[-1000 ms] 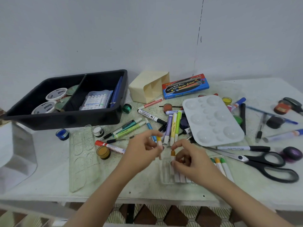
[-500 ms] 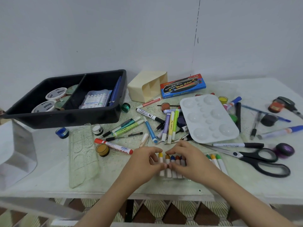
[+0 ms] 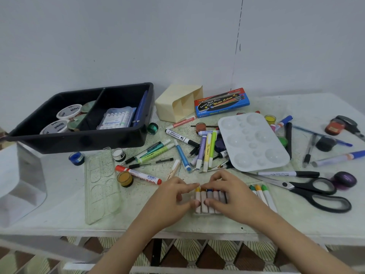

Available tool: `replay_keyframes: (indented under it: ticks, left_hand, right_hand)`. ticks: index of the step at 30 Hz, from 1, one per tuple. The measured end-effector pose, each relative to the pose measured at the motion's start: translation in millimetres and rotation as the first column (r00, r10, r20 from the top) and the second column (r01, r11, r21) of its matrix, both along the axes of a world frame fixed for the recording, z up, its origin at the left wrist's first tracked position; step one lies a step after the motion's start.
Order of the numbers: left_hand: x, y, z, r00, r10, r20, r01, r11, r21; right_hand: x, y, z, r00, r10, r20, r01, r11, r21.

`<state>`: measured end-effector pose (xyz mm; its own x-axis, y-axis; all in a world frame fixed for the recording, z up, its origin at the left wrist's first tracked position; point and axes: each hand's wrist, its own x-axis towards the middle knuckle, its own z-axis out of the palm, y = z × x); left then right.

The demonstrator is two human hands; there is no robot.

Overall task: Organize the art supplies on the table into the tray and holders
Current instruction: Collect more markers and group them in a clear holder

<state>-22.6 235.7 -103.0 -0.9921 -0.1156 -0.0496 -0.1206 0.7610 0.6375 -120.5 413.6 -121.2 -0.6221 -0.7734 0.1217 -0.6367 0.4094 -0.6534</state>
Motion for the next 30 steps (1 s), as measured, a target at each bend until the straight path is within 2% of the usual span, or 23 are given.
replay_keyframes:
  ticks: [16, 25, 30]
  left_hand:
    - [-4, 1, -4, 0.999, -0.036, 0.027, 0.039, 0.995, -0.091]
    - [7, -3, -9, 0.998, -0.056, -0.04, 0.056, 0.998, -0.002]
    - [9, -6, -10, 0.994, -0.107, -0.035, 0.105, 0.993, -0.061]
  right_hand:
    - [6, 0, 1, 1.0, -0.022, -0.007, 0.022, 1.0, 0.014]
    - [9, -2, 2, 0.992, -0.016, -0.122, 0.027, 0.996, 0.089]
    - [9, 2, -3, 0.986, -0.013, -0.167, 0.026, 0.997, 0.075]
